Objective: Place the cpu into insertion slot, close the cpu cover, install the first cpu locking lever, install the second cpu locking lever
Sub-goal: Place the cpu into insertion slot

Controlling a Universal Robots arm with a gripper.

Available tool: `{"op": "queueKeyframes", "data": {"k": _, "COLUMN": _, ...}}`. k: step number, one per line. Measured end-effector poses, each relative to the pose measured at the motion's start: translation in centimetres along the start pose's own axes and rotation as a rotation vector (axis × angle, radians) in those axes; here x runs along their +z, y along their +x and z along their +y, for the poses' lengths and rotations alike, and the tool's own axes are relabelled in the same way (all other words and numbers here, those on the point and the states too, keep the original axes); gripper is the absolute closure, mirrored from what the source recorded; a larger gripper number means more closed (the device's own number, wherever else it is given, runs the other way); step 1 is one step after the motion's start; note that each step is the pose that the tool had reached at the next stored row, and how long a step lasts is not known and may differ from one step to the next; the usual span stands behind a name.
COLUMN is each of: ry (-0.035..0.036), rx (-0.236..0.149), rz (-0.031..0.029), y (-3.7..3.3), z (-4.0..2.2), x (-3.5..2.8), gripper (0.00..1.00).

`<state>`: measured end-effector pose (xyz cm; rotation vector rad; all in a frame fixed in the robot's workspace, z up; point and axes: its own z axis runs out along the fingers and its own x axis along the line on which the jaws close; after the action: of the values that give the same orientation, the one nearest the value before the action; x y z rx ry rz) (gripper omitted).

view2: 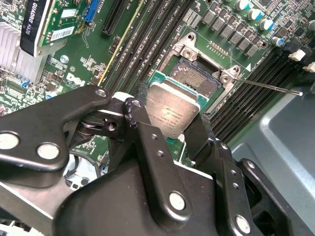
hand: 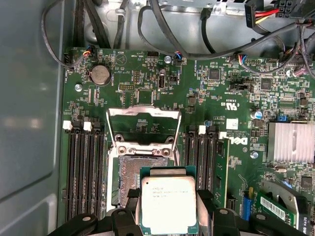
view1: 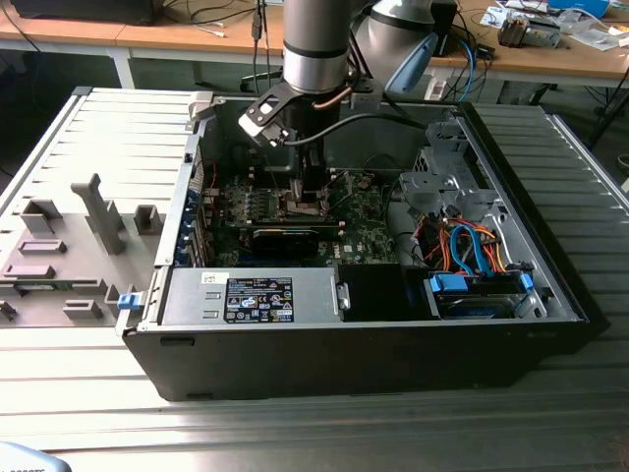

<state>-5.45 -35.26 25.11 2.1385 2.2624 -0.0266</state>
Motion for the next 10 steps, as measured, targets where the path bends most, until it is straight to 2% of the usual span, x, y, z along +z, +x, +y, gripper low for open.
{"op": "queueKeyframes", "data": {"k": 10, "ry": 0.0, "rx": 0.0, "rz": 0.0, "y": 0.01, "z": -0.15, "x": 0.17, "gripper": 0.46}}
